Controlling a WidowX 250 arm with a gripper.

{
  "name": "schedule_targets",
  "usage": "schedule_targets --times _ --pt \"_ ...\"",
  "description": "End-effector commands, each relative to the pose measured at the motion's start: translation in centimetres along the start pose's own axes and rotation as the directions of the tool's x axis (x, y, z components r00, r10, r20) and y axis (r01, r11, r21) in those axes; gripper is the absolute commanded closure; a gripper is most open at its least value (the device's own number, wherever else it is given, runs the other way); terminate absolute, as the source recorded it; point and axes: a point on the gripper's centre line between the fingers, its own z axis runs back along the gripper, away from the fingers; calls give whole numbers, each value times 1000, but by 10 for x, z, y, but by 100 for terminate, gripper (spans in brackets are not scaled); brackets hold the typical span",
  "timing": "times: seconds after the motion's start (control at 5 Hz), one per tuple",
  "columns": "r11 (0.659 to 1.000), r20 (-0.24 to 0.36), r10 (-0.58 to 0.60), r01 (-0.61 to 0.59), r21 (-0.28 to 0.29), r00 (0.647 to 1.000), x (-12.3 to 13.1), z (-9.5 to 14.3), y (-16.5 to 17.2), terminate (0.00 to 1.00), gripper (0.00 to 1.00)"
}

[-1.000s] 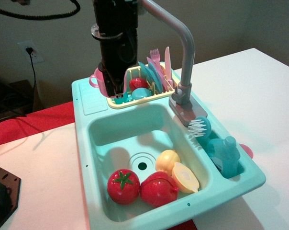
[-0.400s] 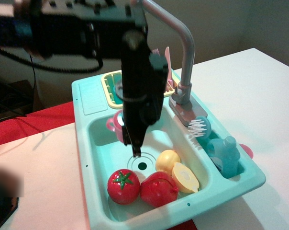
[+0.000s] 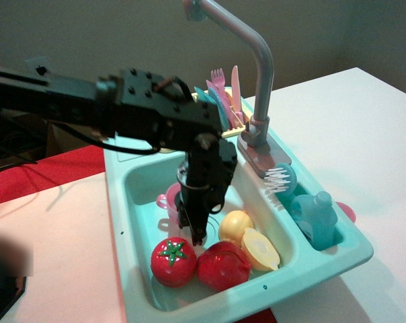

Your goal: Put cup from counter to sink

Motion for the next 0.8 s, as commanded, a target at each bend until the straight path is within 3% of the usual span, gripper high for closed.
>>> schedule_targets --times 0.0,0.2,0.6 --pt "999 7 13 -13 31 1000 10 -6 9 0 0" --pt "993 16 90 -91 77 996 3 12 19 0 0" --pt "993 -44 110 -108 46 993 -24 41 38 0 0"
